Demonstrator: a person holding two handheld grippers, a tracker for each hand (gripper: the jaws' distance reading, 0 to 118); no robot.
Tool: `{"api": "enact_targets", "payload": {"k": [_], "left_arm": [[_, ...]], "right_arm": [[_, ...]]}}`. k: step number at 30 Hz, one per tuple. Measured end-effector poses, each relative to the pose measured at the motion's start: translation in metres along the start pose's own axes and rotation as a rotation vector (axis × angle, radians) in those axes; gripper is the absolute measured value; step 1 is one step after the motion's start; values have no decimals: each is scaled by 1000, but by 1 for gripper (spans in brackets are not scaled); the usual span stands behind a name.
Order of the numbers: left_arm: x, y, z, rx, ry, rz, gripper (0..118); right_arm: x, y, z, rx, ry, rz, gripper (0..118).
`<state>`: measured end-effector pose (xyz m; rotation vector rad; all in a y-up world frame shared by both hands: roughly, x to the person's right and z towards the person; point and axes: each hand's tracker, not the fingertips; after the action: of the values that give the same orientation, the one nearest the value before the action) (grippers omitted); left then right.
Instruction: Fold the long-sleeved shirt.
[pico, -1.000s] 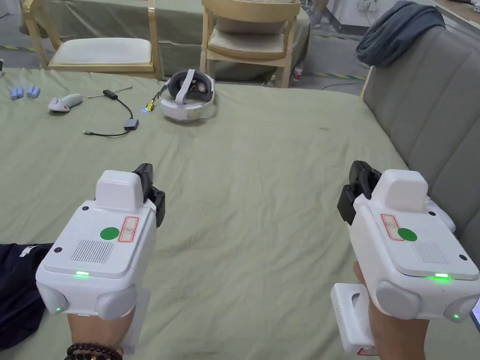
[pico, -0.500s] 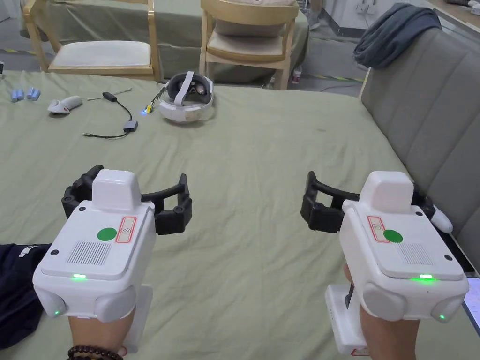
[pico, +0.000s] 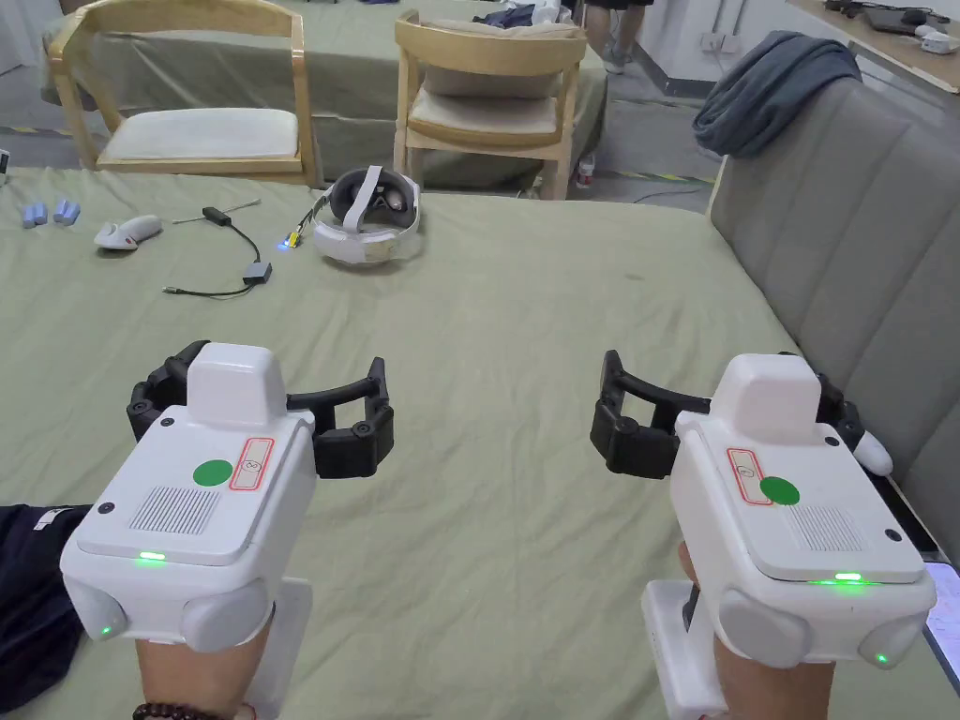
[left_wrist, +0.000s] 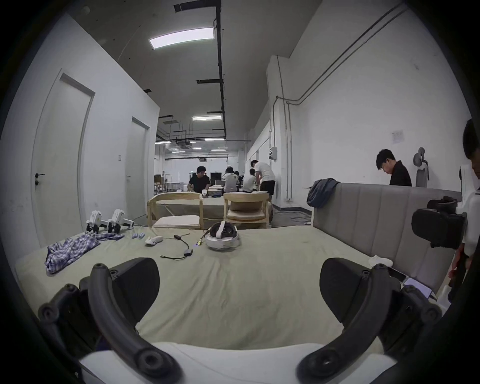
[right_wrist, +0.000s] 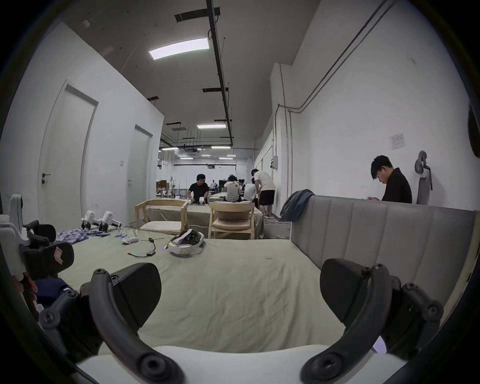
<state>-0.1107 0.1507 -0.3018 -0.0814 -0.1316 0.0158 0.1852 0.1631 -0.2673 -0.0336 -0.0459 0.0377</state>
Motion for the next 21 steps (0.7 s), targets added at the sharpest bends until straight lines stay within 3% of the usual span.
{"api": "enact_targets", "payload": {"k": [21], "left_arm": [[-17,5,-26,10,11,1,111]], "right_arm": [[-9,5,-16,-19,-24,19,118]]}}
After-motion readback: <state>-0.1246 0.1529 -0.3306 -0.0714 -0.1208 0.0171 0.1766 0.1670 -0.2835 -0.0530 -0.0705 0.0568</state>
